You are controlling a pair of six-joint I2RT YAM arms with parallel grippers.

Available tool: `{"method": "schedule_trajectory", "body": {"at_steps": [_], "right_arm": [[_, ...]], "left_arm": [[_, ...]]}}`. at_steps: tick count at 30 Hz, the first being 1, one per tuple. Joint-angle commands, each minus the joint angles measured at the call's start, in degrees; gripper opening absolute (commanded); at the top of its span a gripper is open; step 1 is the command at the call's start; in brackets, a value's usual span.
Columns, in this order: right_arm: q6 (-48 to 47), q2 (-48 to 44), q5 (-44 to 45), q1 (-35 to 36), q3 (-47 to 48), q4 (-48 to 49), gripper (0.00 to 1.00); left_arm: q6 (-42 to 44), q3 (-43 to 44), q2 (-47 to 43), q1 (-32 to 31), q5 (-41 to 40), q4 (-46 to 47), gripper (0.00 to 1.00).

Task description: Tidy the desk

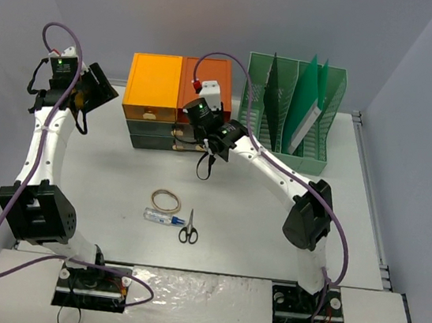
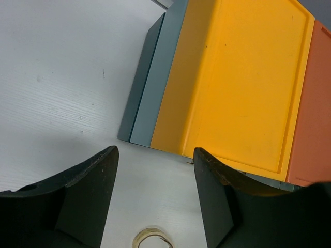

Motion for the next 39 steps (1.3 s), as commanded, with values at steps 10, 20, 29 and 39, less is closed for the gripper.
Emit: {"method": "schedule_trajectory", "body": {"at_steps": [10, 20, 29, 39], "right_arm": [[-0.01, 0.55, -1.71, -0.79, 0.09, 0.57, 0.2], [0.0, 0.02, -0.95, -0.88, 0.2, 0.53, 0.46], [0.36, -1.94, 0.5, -0.88, -0.69, 0.15, 0.55], [0.43, -8.34, 2.4, -0.56, 0.82, -0.18, 0.58]], "left_arm": [[-0.34, 2.47, -0.8, 0.5, 0.79, 3.6, 0.56], [-0.31, 2.91, -0.75, 0.52, 0.79, 3.38, 0.56], [-0.22, 3.17, -0.73, 0.52, 0.95, 3.32, 0.56], [-1.51, 3.53, 1.34, 0.49, 3.37, 5.3, 0.56]]}}
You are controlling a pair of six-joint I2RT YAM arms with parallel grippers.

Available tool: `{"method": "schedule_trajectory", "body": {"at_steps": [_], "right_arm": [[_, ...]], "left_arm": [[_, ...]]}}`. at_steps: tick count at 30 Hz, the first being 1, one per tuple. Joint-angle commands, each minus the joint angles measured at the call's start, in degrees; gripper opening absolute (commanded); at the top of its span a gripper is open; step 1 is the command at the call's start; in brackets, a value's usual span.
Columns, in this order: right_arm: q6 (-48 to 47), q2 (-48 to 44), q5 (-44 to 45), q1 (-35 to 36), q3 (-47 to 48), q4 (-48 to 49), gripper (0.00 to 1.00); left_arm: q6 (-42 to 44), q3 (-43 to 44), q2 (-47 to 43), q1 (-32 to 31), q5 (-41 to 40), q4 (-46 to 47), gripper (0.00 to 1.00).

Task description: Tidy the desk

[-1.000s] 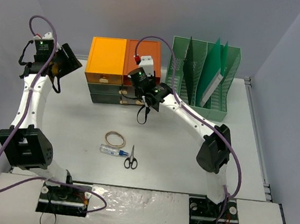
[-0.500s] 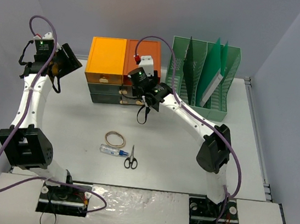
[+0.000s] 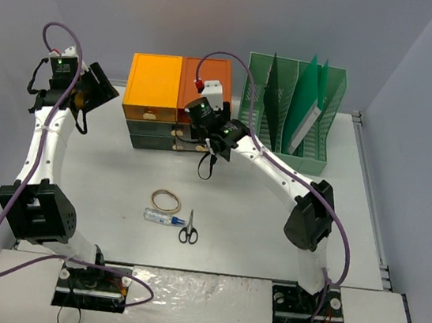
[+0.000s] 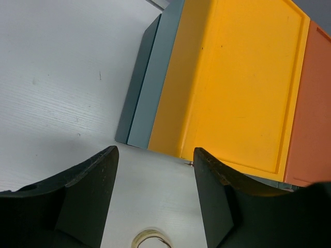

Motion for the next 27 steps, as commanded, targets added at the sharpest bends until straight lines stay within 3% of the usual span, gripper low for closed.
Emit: {"method": "schedule_trajectory", "body": {"at_steps": [1, 10, 27], "right_arm": [[-0.19, -8.06, 2.75, 0.14, 1.13, 0.14, 0.58], [1.24, -14.0, 2.96, 0.87, -1.58, -0.81, 0.62], [8.85, -19.84, -0.29, 6.36, -15.69, -1.13, 0.63]], "left_arm": [[-1.95, 3.66, 1.13, 0.39, 2.63, 4.8, 0.56], [-4.99, 4.09, 4.83, 0.39, 7.4, 10.23, 0.56], [-8.56, 6.67, 12.0, 0.39, 16.23, 19.93, 0.61]]}}
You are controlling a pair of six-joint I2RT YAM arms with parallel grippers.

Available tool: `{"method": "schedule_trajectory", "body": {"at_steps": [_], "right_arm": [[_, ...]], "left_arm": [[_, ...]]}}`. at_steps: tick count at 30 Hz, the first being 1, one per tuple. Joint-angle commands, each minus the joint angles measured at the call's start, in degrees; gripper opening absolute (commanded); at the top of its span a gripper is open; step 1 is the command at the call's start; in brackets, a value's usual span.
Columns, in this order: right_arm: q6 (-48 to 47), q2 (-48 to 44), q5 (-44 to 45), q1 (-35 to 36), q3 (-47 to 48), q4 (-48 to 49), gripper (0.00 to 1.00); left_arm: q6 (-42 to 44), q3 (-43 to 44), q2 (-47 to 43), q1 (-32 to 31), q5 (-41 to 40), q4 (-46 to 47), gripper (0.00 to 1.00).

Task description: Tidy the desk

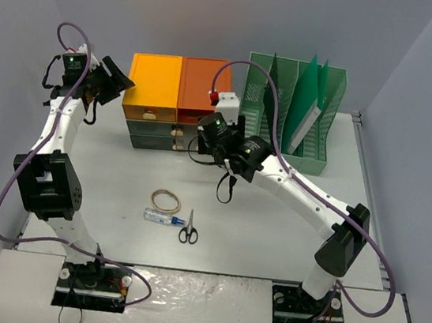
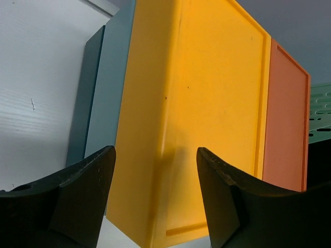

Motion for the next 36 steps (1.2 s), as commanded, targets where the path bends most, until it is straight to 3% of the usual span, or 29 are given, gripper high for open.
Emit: {"method": "schedule_trajectory", "body": {"at_steps": [1, 11, 23, 36], "right_arm": [[3.26, -3.32, 0.3, 2.49, -1.99, 1.84, 0.63], [5.01, 0.06, 0.34, 3.87, -3.11, 2.49, 0.62], [3.97, 7.42, -0.22, 3.3, -2.29, 6.81, 0.62], [-3.16, 16.8, 1.14, -1.93, 8.34, 9.91, 0.63]], "left_arm": [[-1.66, 4.15, 0.23, 0.39, 5.17, 6.43, 0.61], [-3.91, 3.75, 3.72, 0.39, 8.72, 6.87, 0.61], [-1.12, 3.54, 4.3, 0.31, 5.69, -0.1, 0.61], [1.08, 3.63, 3.65, 0.31, 4.44, -2.76, 0.61]]}}
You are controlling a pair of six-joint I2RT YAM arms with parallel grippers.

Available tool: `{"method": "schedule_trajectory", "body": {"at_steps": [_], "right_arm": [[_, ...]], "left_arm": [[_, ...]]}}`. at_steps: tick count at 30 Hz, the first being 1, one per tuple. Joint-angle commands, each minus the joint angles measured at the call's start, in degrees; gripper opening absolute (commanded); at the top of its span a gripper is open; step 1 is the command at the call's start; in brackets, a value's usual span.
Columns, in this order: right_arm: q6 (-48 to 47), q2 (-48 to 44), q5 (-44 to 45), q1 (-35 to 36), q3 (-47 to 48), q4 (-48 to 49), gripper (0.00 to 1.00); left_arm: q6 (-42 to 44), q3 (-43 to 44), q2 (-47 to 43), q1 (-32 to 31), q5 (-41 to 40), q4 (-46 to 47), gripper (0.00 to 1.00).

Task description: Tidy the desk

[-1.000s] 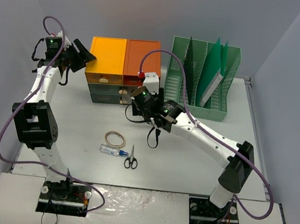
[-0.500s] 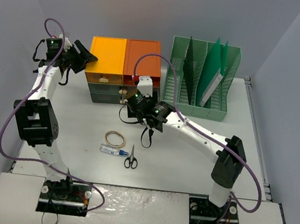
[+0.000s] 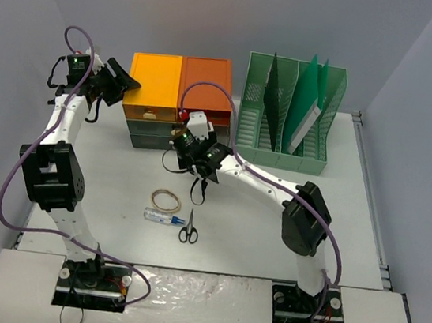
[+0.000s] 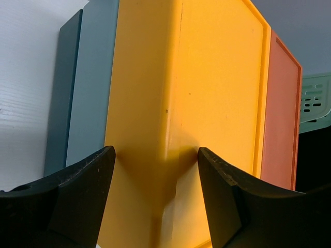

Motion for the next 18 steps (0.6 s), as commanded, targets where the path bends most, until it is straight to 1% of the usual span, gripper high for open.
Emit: {"method": "schedule_trajectory", "body": {"at_steps": [1, 8, 18], "right_arm": [[-4.0, 0.84, 2.6, -3.68, 7.33, 3.9, 0.63], [-6.59, 5.18, 1.58, -7.93, 13.67, 3.96, 0.63], [-8.18, 11.26, -1.15, -10.5, 20.9, 4.04, 0.63]], "left_arm": [[3.6, 1.79, -1.56, 0.11, -1.73, -4.42, 0.61], [4.27, 1.78, -1.76, 0.11, -2.16, -5.09, 0.61], [5.24, 1.26, -2.28, 0.11, -2.69, -6.06, 0.61]]}}
